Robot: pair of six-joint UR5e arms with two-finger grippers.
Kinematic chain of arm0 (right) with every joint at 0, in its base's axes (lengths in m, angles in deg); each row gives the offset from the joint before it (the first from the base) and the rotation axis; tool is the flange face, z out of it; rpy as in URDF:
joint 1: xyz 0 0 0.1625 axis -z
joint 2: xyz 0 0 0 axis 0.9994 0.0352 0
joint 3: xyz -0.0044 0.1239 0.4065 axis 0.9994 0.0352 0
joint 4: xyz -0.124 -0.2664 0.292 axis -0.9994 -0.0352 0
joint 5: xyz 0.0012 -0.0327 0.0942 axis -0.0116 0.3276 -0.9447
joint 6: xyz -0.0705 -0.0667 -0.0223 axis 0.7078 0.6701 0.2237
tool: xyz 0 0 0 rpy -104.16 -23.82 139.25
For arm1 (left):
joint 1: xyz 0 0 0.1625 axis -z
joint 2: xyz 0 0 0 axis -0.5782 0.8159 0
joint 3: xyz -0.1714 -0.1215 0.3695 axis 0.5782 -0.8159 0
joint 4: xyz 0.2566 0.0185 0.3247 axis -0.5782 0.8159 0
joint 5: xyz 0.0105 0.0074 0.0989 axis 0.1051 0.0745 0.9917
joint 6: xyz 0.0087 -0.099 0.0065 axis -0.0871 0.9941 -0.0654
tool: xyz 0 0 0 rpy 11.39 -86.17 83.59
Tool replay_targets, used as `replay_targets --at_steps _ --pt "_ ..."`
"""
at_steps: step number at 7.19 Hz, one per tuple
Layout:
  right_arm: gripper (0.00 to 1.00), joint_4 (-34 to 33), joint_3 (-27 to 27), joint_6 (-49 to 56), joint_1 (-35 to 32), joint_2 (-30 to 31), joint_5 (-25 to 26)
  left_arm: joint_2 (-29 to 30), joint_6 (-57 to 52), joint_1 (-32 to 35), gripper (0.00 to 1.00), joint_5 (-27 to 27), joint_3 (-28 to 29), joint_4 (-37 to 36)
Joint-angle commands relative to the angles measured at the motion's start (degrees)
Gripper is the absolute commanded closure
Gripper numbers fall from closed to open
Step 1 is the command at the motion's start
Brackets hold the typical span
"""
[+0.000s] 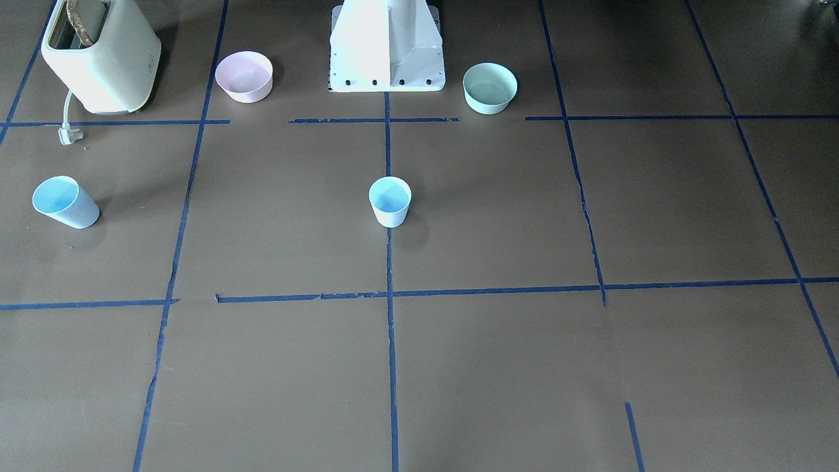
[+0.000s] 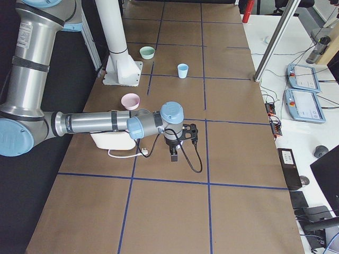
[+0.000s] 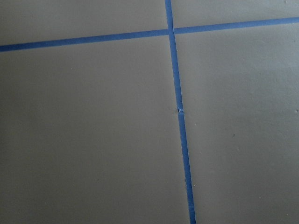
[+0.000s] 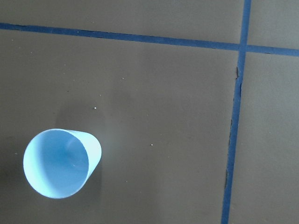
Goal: Stack blue cups with both arms
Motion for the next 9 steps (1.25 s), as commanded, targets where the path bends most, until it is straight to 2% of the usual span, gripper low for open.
replay_targets --at_steps 1,2,3,4,6,8,9 --pt "0.0 8.71 1.01 -12.3 6.23 -0.38 1.02 -0.06 -0.03 0.02 0.0 -0.14 -0.27 0.03" --pt "0.0 13.98 3.28 -16.36 9.74 -0.47 4.34 -0.06 -0.03 0.02 0.0 -0.05 -0.18 0.03" --pt "0.0 15.94 5.65 -18.32 11.17 -2.21 4.72 -0.14 -0.12 0.02 0.0 -0.05 -0.27 0.03" --pt "0.0 15.96 6.37 -21.12 13.1 -4.06 5.42 -0.14 -0.12 0.11 0.0 -0.14 -0.27 0.03" --pt "0.0 16.05 7.86 -21.15 16.27 -4.25 8.32 -0.14 -0.12 0.02 0.0 -0.14 -0.35 0.03" --pt "0.02 16.4 10.15 -21.15 17.85 -4.34 8.76 -0.14 -0.12 0.11 0.0 -0.14 -0.35 0.03" --pt "0.23 16.4 10.94 -21.24 18.73 -4.34 9.29 -0.14 -0.12 0.11 0.0 -0.14 -0.35 0.03"
